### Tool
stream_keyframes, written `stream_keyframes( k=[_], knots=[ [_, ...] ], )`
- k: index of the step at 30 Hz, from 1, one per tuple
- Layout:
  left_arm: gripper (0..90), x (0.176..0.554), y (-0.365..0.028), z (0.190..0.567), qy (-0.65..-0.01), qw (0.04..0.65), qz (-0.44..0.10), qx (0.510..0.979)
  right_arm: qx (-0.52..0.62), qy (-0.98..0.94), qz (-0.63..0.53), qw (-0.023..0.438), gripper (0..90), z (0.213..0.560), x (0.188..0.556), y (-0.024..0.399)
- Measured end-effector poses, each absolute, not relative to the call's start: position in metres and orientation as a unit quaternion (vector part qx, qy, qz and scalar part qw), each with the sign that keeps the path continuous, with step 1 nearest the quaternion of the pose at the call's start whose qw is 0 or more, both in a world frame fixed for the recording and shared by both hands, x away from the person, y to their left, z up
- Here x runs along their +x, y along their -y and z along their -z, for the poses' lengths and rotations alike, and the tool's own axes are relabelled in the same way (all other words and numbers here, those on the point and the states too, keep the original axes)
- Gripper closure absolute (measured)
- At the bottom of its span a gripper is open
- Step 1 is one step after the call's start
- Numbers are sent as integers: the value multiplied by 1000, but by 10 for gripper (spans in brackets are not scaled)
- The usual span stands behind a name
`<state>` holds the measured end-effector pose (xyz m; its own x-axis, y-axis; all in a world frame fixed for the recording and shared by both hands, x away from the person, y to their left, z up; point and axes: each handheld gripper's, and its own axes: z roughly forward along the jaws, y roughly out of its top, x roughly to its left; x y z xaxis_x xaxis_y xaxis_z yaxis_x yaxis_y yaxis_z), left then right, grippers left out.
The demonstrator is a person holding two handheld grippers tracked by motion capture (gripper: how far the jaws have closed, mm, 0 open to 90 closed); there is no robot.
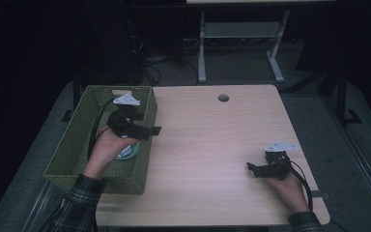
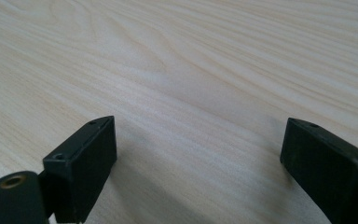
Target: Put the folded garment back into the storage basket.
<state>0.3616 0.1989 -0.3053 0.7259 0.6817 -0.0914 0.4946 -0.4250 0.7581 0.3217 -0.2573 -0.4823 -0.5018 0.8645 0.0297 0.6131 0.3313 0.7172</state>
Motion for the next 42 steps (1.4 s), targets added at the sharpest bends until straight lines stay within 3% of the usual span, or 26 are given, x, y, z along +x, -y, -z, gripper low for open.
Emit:
stream_keyframes(
  k=[27, 42],
  knots=[
    [136, 344, -99, 345, -282, 417, -95, 859, 463, -796, -344, 183, 101, 482, 322, 258],
    [135, 340, -81, 392, -273, 392, -103, 872, 463, -796, -344, 183, 101, 482, 322, 258]
  ],
)
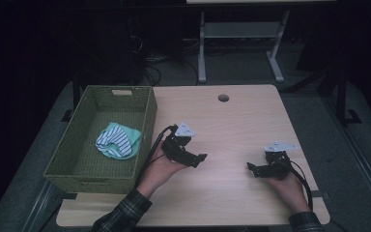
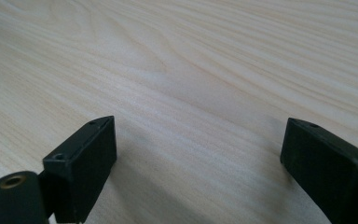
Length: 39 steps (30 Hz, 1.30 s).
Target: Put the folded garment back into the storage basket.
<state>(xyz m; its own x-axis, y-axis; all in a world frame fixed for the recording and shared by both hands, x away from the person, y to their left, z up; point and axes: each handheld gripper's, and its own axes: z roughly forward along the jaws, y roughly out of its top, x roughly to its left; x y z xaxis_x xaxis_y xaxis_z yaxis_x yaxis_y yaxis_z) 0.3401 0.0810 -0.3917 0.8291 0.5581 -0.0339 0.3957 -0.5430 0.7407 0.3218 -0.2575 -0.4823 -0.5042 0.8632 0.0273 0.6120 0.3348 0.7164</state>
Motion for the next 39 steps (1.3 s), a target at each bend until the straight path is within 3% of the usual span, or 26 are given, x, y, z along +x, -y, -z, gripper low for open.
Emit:
stream_keyframes(
  k=[39],
  knots=[
    [125, 339, -76, 474, -286, 349, -112, 885, 462, -797, -343, 182, 97, 482, 322, 257]
  ],
)
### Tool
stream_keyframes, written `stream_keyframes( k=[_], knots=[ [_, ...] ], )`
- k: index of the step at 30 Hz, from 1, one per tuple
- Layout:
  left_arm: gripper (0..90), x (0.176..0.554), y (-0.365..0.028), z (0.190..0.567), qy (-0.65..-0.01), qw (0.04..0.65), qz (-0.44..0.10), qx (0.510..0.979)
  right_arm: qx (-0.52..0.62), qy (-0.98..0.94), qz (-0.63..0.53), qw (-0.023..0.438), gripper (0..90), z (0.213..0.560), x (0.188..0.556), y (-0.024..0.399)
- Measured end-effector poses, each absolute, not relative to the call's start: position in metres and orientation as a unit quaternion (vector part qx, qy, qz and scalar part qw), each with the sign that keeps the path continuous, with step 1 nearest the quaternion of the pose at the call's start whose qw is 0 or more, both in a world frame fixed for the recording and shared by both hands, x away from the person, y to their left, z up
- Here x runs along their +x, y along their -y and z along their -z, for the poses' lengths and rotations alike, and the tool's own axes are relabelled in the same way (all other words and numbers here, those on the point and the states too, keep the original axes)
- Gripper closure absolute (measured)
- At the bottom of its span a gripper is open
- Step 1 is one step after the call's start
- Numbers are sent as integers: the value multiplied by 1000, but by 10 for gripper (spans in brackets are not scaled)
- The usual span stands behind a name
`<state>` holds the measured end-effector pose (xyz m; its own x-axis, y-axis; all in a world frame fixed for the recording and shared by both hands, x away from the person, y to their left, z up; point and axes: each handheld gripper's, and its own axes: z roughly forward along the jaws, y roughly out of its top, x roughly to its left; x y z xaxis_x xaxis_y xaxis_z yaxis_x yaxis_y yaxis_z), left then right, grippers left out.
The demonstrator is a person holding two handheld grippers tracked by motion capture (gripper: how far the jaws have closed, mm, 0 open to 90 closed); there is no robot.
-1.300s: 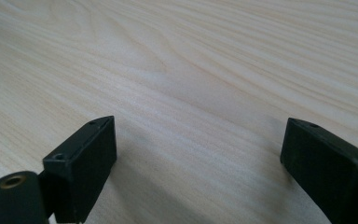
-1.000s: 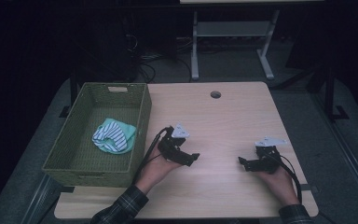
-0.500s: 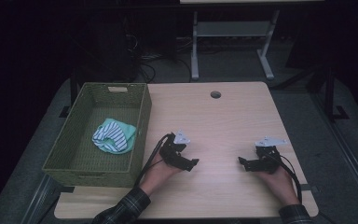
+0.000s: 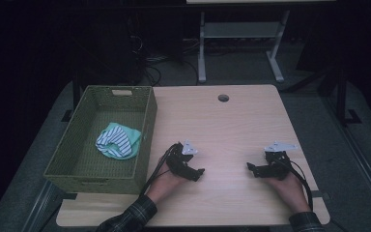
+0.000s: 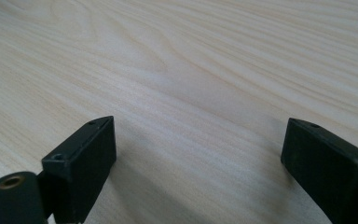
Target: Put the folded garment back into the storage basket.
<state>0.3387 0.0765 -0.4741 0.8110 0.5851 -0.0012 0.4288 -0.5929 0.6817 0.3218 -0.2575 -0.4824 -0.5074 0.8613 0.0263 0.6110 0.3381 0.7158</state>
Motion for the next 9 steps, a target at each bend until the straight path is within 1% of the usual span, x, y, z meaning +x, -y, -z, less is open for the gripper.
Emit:
stream_keyframes(
  k=[9],
  knots=[
    [125, 337, -81, 479, -278, 372, -117, 878, 461, -798, -343, 182, 93, 482, 322, 257]
  ],
)
